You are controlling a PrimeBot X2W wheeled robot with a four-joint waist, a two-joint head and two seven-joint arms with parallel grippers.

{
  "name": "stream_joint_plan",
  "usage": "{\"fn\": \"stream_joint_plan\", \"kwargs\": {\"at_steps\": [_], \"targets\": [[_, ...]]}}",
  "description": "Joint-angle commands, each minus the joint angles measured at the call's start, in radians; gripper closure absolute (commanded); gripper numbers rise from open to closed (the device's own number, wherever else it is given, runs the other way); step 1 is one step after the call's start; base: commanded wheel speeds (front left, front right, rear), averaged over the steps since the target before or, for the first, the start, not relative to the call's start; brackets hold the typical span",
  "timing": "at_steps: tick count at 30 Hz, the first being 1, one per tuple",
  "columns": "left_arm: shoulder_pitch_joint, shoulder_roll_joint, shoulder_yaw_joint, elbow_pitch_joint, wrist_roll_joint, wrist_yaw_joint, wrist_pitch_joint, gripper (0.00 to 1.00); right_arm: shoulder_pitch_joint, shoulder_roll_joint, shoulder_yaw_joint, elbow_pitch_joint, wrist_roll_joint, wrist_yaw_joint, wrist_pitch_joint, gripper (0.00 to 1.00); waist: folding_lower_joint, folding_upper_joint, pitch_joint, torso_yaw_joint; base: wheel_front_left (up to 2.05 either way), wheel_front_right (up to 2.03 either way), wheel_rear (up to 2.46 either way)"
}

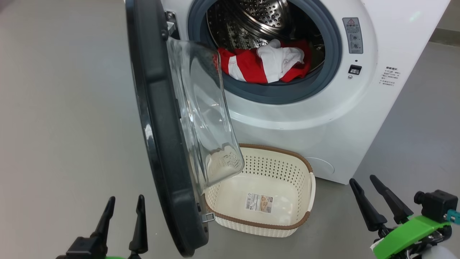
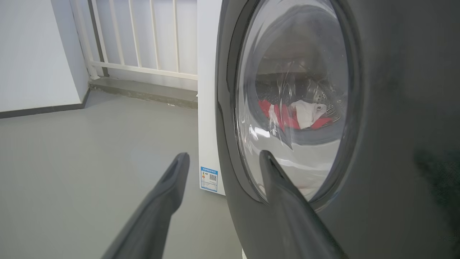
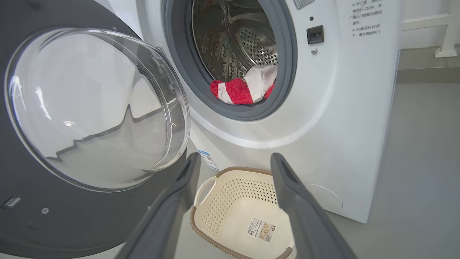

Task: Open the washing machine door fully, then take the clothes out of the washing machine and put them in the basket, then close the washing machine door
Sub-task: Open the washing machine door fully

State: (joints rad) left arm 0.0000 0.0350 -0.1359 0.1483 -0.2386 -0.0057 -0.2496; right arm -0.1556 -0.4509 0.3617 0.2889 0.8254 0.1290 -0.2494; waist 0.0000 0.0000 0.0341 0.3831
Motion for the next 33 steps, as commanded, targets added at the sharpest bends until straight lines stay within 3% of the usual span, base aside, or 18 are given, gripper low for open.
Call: {"fn": "stream_joint_plan", "kwargs": {"at_steps": [1, 4, 9, 24, 33], "targets": [[-0.019, 0.015, 0.03, -0.025, 0.004, -0.002, -0.012, 0.0, 0.023, 0.0, -0.021, -0.037, -0.052, 0.002, -0.012, 0.0, 0.0, 0.0, 0.002, 0.001, 0.0, 0.0, 0.0], [-0.023, 0.015, 0.029, -0.025, 0.004, -0.001, -0.012, 0.0, 0.065, 0.061, -0.145, -0.071, -0.15, 0.002, -0.012, 0.0, 0.0, 0.0, 0.005, 0.003, 0.0, 0.0, 0.0], [-0.025, 0.015, 0.027, -0.027, 0.004, -0.001, -0.012, 0.0, 0.109, 0.118, -0.242, -0.105, -0.246, 0.002, -0.012, 0.0, 0.0, 0.0, 0.004, 0.005, 0.0, 0.0, 0.0], [-0.027, 0.015, 0.02, -0.026, -0.007, 0.003, -0.012, 0.0, 0.19, 0.198, -0.317, -0.088, -0.371, 0.002, -0.012, 0.0, 0.0, 0.0, 0.002, 0.01, 0.0, 0.0, 0.0], [-0.025, 0.015, 0.02, -0.028, -0.007, 0.004, -0.012, 0.0, 0.192, 0.206, -0.337, -0.102, -0.405, 0.002, -0.012, 0.0, 0.0, 0.0, -0.003, 0.003, 0.0, 0.0, 0.0]]}}
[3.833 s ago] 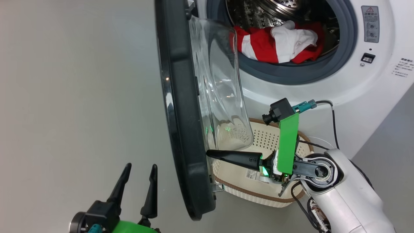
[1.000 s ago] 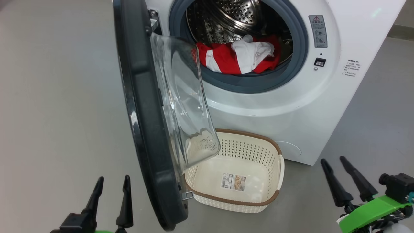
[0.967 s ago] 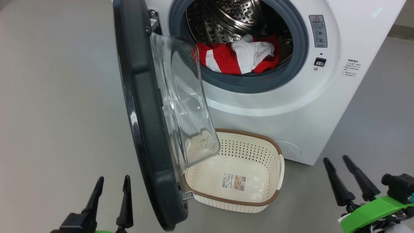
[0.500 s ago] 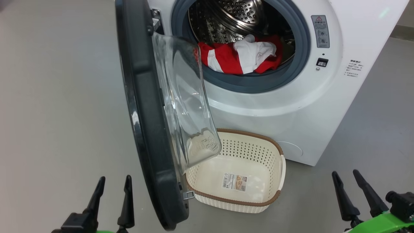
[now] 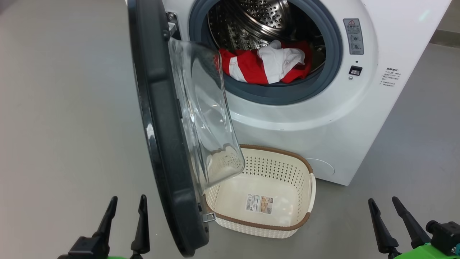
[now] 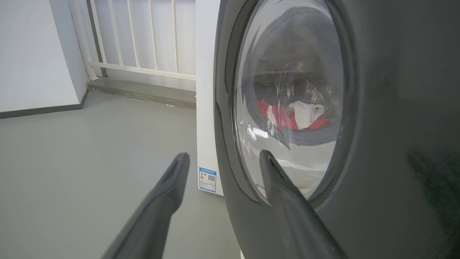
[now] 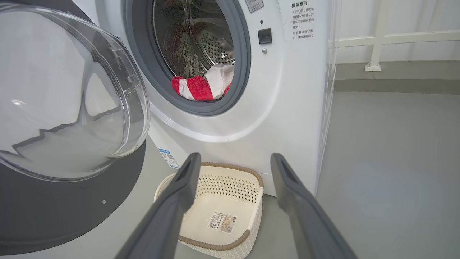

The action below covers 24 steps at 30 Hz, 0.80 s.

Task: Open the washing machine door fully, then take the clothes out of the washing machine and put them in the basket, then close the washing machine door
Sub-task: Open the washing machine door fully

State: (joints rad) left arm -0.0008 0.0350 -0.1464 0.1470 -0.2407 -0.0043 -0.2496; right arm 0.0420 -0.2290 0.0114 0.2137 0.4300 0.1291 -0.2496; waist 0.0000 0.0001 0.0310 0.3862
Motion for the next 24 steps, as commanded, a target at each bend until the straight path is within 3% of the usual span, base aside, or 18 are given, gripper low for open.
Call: {"fn": "stream_joint_plan", "kwargs": {"at_steps": [1, 8, 9, 10, 11, 12, 19, 24], "targets": [[-0.025, 0.015, 0.031, -0.027, -0.006, 0.003, -0.012, 0.0, -0.006, -0.015, 0.012, -0.028, -0.012, 0.002, -0.012, 0.0, 0.0, -0.0001, -0.001, 0.0, 0.0, 0.0, 0.0], [-0.024, 0.015, 0.034, -0.028, -0.008, 0.006, -0.012, 0.0, 0.0, -0.01, 0.009, -0.037, -0.033, 0.002, -0.012, 0.0, 0.0, -0.0001, -0.013, 0.006, 0.0, 0.0, 0.0], [-0.024, 0.015, 0.036, -0.03, -0.009, 0.006, -0.012, 0.19, 0.001, -0.009, 0.008, -0.038, -0.035, 0.002, -0.012, 0.0, 0.0, -0.0001, -0.015, 0.007, 0.0, 0.0, 0.0], [-0.025, 0.015, 0.039, -0.035, -0.013, 0.005, -0.012, 0.56, 0.003, -0.009, 0.008, -0.038, -0.038, 0.002, -0.012, 0.0, 0.0, -0.0001, -0.016, 0.008, 0.0, 0.0, 0.0], [-0.025, 0.015, 0.043, -0.042, -0.018, 0.005, -0.012, 0.81, 0.004, -0.01, 0.009, -0.037, -0.041, 0.002, -0.012, 0.0, 0.0, -0.0001, -0.018, 0.009, 0.0, 0.0, 0.0], [-0.027, 0.015, 0.048, -0.051, -0.022, 0.004, -0.012, 1.0, 0.005, -0.009, 0.009, -0.037, -0.044, 0.002, -0.012, 0.0, 0.0, -0.0001, -0.019, 0.01, 0.0, 0.0, 0.0], [-0.058, 0.015, 0.108, -0.226, -0.044, 0.011, -0.012, 1.0, 0.013, -0.01, 0.01, -0.04, -0.06, 0.002, -0.012, 0.0, 0.0, -0.0001, -0.024, 0.01, 0.0, 0.0, 0.0], [-0.075, 0.015, 0.083, -0.392, -0.052, 0.014, -0.012, 1.0, 0.014, -0.016, 0.011, -0.043, -0.068, 0.002, -0.012, 0.0, 0.0, -0.0001, -0.024, 0.009, 0.0, 0.0, 0.0]]}}
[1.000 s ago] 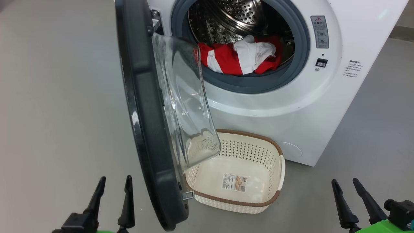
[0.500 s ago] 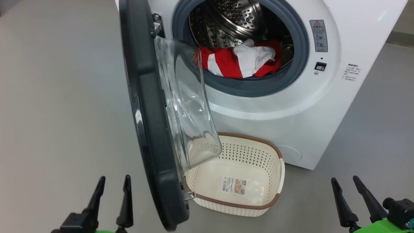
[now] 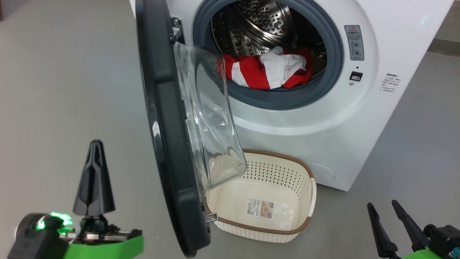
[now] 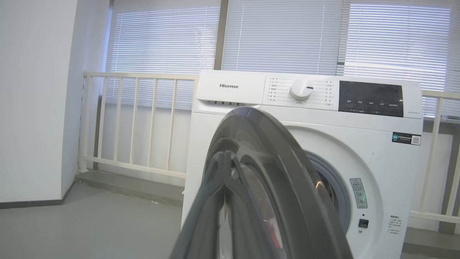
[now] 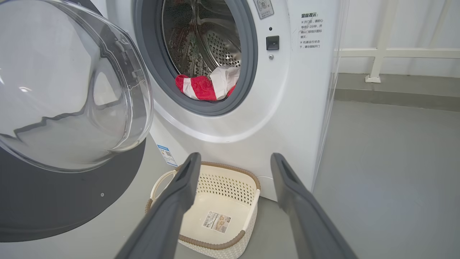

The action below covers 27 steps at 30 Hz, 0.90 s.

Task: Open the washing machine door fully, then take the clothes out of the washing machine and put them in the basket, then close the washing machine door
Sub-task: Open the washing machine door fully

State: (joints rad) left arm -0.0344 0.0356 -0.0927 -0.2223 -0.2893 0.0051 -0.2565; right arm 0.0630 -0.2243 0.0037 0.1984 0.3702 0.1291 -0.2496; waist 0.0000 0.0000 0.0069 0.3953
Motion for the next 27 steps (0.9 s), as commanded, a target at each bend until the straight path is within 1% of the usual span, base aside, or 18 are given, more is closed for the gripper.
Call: {"fn": "stream_joint_plan", "kwargs": {"at_steps": [1, 6, 10, 12, 14, 17, 22, 27], "targets": [[-0.044, 0.015, 0.014, -0.065, -0.003, 0.006, -0.005, 1.0, -0.006, -0.022, 0.019, -0.028, -0.01, 0.002, -0.012, 0.0, 0.0, 0.0, 0.0, -0.001, 0.0, 0.0, 0.0], [-0.047, 0.015, -0.108, -0.223, 0.007, -0.009, -0.005, 1.0, -0.006, -0.027, 0.018, -0.034, -0.019, 0.002, -0.012, 0.0, 0.0, 0.0, -0.001, -0.004, 0.0, 0.0, 0.0], [-0.028, 0.015, -0.232, -0.26, 0.015, -0.028, -0.005, 1.0, -0.007, -0.03, 0.02, -0.039, -0.026, 0.002, -0.012, 0.0, 0.0, 0.0, 0.001, -0.006, 0.0, 0.0, 0.0], [-0.01, 0.015, -0.296, -0.241, 0.006, -0.041, -0.005, 1.0, -0.009, -0.031, 0.02, -0.041, -0.029, 0.002, -0.012, 0.0, 0.0, 0.0, 0.004, -0.006, 0.0, 0.0, 0.0], [0.007, 0.015, -0.359, -0.206, -0.035, -0.05, 0.007, 1.0, -0.012, -0.034, 0.02, -0.043, -0.031, 0.002, -0.012, 0.0, 0.0, 0.0, 0.008, -0.005, 0.0, 0.0, 0.0], [0.023, 0.015, -0.413, -0.132, -0.077, -0.059, 0.031, 1.0, -0.022, -0.039, 0.024, -0.046, -0.034, 0.002, -0.012, 0.0, 0.0, 0.0, 0.016, -0.009, 0.0, 0.0, 0.0], [0.03, 0.015, -0.443, -0.008, -0.106, -0.042, 0.04, 1.0, -0.038, -0.044, 0.024, -0.054, -0.039, 0.002, -0.012, 0.0, 0.0, 0.0, 0.023, -0.012, 0.0, 0.0, 0.0], [0.025, 0.015, -0.443, 0.093, -0.124, -0.021, 0.038, 1.0, -0.049, -0.051, 0.031, -0.057, -0.039, 0.002, -0.012, 0.0, 0.0, 0.0, 0.027, -0.014, 0.0, 0.0, 0.0]]}}
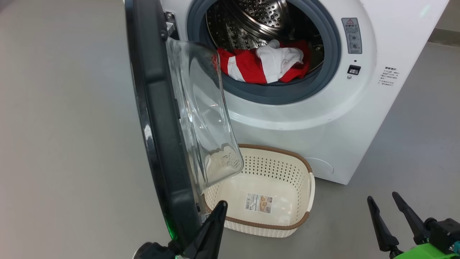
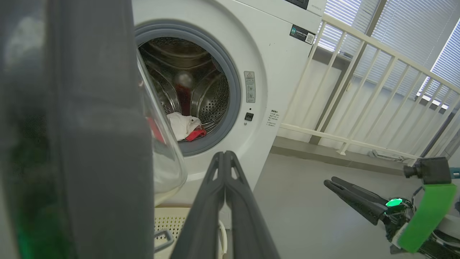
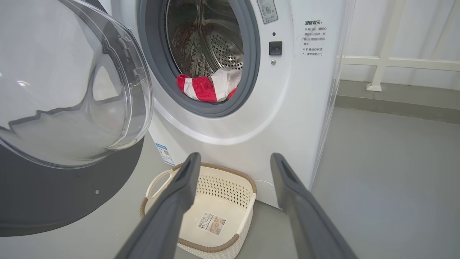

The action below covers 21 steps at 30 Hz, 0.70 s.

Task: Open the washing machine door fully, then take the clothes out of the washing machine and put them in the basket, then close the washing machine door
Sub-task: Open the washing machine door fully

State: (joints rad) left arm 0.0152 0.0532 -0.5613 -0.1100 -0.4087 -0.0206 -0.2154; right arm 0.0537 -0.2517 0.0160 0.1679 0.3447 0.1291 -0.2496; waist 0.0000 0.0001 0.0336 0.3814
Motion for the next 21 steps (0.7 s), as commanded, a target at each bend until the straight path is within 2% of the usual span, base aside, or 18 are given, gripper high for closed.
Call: {"fn": "stream_joint_plan", "kwargs": {"at_steps": [1, 7, 21], "targets": [[-0.026, -0.003, 0.028, -0.004, -0.006, 0.008, -0.005, 1.0, -0.042, -0.025, 0.021, -0.026, -0.014, 0.002, -0.012, 0.0, 0.0, -0.0001, 0.001, 0.0, 0.0, 0.0, 0.0], [-0.031, -0.003, 0.043, 0.045, -0.013, 0.031, -0.018, 1.0, -0.051, -0.029, 0.022, -0.028, -0.012, 0.002, -0.012, 0.0, 0.0, -0.0001, 0.003, 0.001, 0.0, 0.0, 0.0], [0.014, 0.015, 0.144, 0.045, -0.035, 0.097, -0.037, 1.0, -0.066, -0.035, 0.029, -0.037, -0.014, 0.002, -0.012, 0.0, 0.0, -0.0001, 0.018, 0.018, 0.0, 0.0, 0.0]]}}
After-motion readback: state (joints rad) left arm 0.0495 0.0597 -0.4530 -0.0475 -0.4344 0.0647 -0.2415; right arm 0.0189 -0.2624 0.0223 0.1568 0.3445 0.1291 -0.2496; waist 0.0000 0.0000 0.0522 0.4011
